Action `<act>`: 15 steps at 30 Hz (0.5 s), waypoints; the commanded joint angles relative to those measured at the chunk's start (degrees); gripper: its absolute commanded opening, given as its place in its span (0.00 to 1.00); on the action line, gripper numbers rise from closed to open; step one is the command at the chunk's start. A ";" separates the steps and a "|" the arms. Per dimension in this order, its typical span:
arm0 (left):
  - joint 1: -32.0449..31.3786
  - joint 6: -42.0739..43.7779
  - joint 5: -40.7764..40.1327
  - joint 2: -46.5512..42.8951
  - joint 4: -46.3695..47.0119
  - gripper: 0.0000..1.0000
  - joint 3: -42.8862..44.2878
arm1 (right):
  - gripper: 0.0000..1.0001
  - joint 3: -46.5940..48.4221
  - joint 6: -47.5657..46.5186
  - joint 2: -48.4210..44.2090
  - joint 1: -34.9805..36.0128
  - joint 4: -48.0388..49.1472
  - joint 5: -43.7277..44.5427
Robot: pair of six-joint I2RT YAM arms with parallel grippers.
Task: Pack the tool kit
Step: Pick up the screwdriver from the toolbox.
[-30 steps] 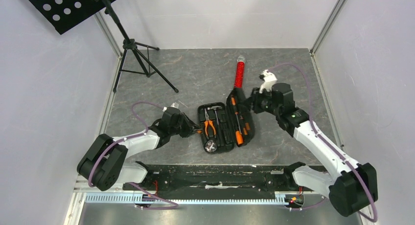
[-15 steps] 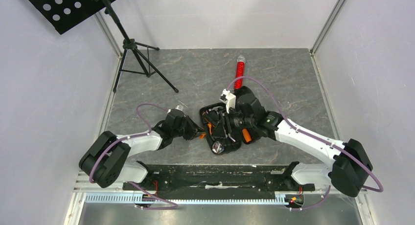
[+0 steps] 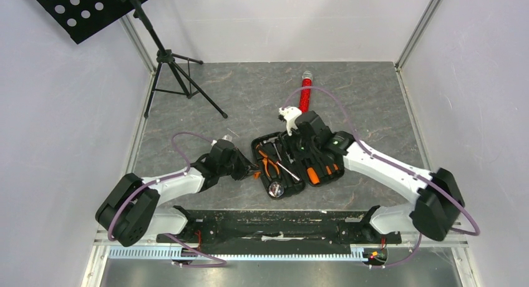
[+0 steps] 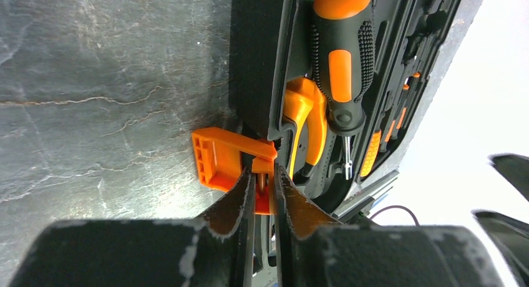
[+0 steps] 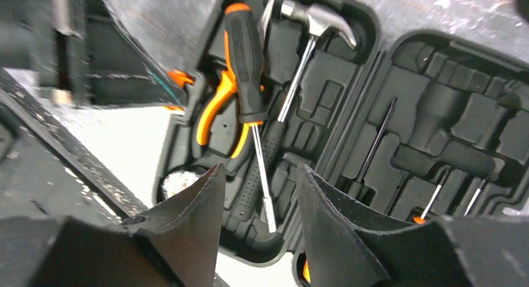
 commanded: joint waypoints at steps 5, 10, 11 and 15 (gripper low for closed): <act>-0.11 2.15 -0.70 0.67 -1.81 0.15 2.84 | 0.51 4.53 -8.63 13.41 2.56 6.01 -2.08; -0.10 3.45 -0.93 0.90 -4.13 0.15 3.54 | 0.54 9.17 -11.07 20.43 3.47 6.82 -1.80; -0.13 3.84 -1.25 0.86 -4.93 0.15 3.73 | 0.54 9.78 -11.20 21.71 3.46 6.84 -1.73; -0.03 5.09 -2.43 0.07 -8.10 0.14 4.30 | 0.50 10.22 -11.32 24.69 3.63 7.41 -0.99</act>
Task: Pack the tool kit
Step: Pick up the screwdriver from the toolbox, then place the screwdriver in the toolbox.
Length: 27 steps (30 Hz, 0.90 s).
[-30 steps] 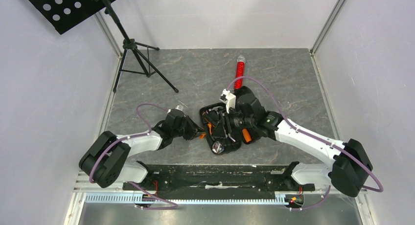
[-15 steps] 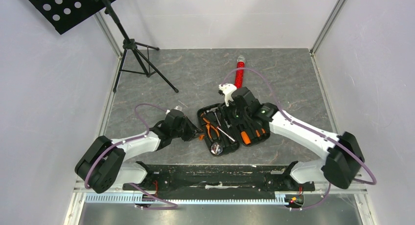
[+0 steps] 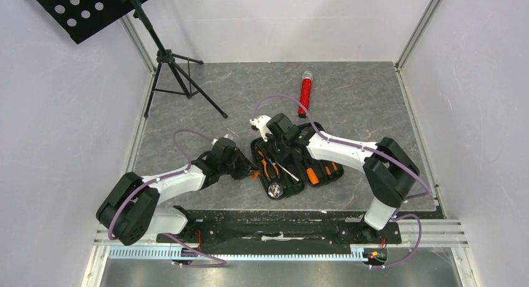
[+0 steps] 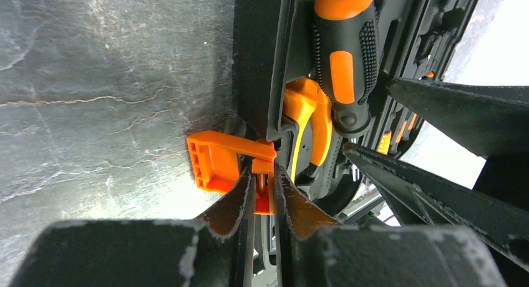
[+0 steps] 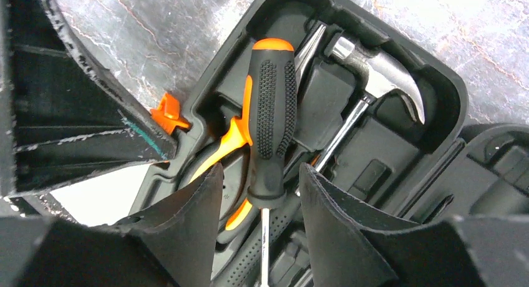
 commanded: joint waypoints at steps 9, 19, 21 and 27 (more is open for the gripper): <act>0.02 5.15 -2.77 -0.94 -8.62 0.13 3.28 | 0.24 2.13 -1.71 2.77 0.62 2.43 -0.39; 0.80 11.67 -6.48 -6.74 -23.83 0.12 2.96 | 0.04 4.43 3.24 -5.94 0.07 -2.56 3.60; 1.15 12.71 -7.50 -8.74 -26.67 0.12 2.65 | 0.03 4.48 4.45 -7.22 -0.63 -3.96 5.98; 2.15 14.84 -9.39 -12.99 -32.38 0.14 2.23 | 0.00 -0.56 9.48 -8.95 -3.78 -3.24 11.31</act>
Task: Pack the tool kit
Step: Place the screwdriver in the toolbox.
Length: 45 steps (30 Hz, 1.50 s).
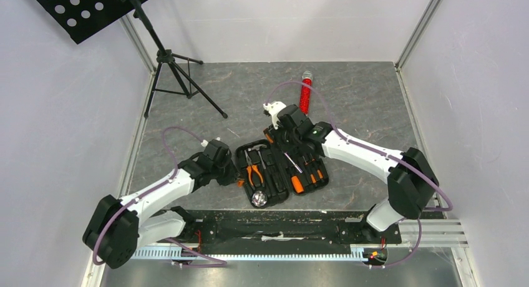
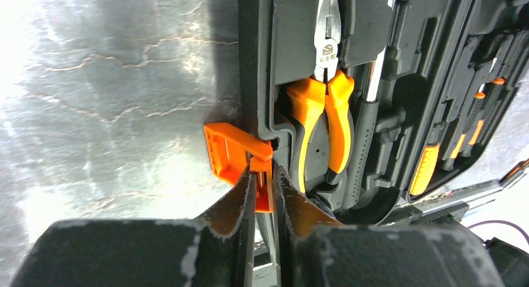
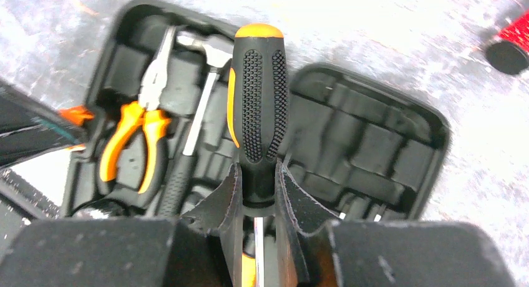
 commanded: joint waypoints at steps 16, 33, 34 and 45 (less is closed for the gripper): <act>0.91 7.67 -10.95 -9.64 -20.85 0.59 6.72 | 0.02 -14.90 11.43 -0.08 -5.56 13.23 4.31; 0.15 11.87 -1.54 11.13 -1.47 0.54 30.06 | 0.47 -14.03 11.09 -7.87 -6.90 7.86 2.36; -0.15 11.74 -0.07 13.24 -0.13 0.53 31.58 | 0.46 -14.29 10.67 -8.69 -7.23 7.36 2.02; -6.41 8.76 6.82 32.28 3.70 0.39 39.02 | 0.27 -18.71 11.09 -11.30 -7.52 5.38 -0.56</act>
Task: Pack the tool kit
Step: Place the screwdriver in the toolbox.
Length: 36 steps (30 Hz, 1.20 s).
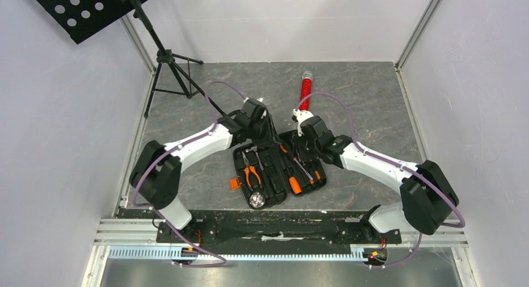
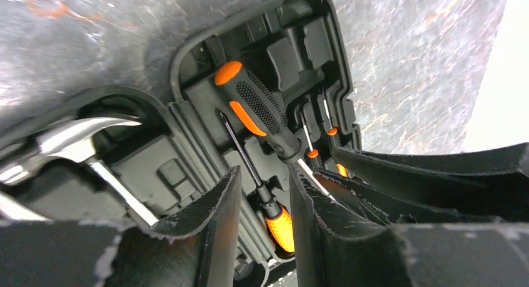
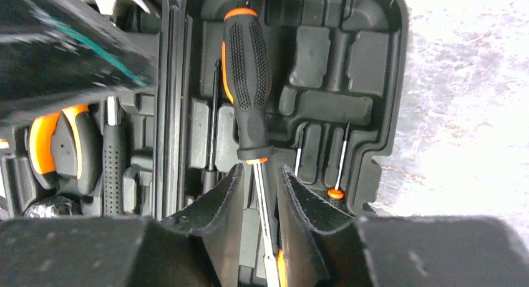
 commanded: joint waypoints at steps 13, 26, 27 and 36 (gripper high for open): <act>-2.36 -3.00 3.90 13.91 3.26 0.35 6.80 | 0.16 -5.84 1.54 0.17 -0.01 3.41 -3.99; -2.28 -2.28 -0.61 16.65 4.67 0.34 10.62 | 0.05 -4.77 3.38 3.72 -0.04 8.67 -4.31; -2.28 -2.14 -0.48 16.79 4.49 0.34 10.88 | 0.05 -4.64 3.24 3.77 -0.13 8.61 -4.00; -2.46 -0.72 0.60 13.69 3.95 0.35 10.83 | 0.20 -1.38 1.26 -0.03 -0.14 1.39 -4.24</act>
